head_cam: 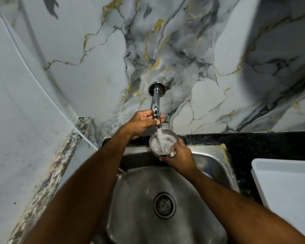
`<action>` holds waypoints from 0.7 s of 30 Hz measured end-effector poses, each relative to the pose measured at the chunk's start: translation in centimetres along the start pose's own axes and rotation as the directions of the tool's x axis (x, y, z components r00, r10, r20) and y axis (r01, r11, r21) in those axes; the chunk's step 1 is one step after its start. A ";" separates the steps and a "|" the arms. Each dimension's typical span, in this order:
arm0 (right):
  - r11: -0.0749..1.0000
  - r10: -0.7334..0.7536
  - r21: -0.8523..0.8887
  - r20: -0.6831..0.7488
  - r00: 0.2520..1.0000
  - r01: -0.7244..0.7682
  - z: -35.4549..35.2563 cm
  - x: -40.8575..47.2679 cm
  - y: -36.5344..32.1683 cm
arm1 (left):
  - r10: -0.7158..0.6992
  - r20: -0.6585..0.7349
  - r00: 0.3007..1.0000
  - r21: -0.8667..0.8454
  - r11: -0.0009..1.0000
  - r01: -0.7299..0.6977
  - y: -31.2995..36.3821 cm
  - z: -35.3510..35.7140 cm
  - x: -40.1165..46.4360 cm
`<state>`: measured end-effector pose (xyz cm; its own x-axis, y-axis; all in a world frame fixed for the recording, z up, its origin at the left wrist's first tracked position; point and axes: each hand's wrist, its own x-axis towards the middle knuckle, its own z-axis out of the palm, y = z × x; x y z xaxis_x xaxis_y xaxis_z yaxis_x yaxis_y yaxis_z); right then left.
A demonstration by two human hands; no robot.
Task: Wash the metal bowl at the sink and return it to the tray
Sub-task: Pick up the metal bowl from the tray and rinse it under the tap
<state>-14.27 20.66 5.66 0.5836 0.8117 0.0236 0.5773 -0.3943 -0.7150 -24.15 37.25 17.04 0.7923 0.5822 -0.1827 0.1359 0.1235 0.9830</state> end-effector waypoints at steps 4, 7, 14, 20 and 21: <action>1.000 0.009 -0.005 0.022 1.000 -0.009 0.0 -1.6 0.7 | 0.005 0.021 1.000 0.072 0.997 -0.007 -0.1 -0.3 0.1; 0.999 0.033 -0.023 0.003 0.999 -0.033 0.0 -3.0 1.4 | 0.019 0.020 1.000 0.102 0.995 -0.021 -0.2 -0.3 0.0; 0.998 0.034 -0.055 0.022 0.999 -0.033 0.4 -6.0 2.2 | 0.044 -0.059 0.997 0.183 0.983 -0.032 0.5 0.1 -0.1; 0.998 0.052 -0.040 0.015 0.999 -0.052 1.1 -6.8 1.9 | 0.174 -0.296 0.939 0.395 0.917 -0.046 0.1 1.2 -0.3; 0.998 0.049 -0.047 0.038 0.998 -0.047 1.3 -7.1 2.0 | 0.201 -0.333 0.921 0.433 0.900 -0.040 -0.1 1.4 -0.2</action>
<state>-18.00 14.67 3.15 0.5891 0.8072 -0.0375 0.5757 -0.4518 -0.6815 -23.48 35.97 17.02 0.5587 0.8290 0.0233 0.3485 -0.2602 0.9005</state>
